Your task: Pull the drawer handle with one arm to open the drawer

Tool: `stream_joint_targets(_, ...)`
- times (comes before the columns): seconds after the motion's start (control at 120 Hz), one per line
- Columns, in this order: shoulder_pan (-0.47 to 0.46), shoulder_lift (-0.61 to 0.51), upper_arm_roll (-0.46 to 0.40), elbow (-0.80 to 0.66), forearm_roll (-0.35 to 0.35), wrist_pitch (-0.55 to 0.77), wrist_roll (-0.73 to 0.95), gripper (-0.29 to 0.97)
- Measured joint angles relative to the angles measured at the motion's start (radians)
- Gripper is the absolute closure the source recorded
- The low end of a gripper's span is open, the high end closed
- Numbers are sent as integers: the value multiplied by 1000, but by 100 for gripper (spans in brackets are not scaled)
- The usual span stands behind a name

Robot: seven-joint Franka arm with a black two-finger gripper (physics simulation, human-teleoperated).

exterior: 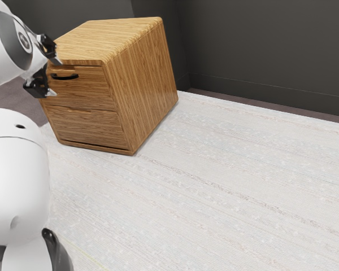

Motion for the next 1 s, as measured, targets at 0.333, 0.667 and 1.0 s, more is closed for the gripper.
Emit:
stream_joint_targets(0.333,122,-30,-67,-17,-8,19,-14,2)
stream_joint_targets(0.667,315,-120,-131,97,-135,60,-12,3)
stream_joint_targets(1.0,361,-124,-154,142,-181,71,-11,3)
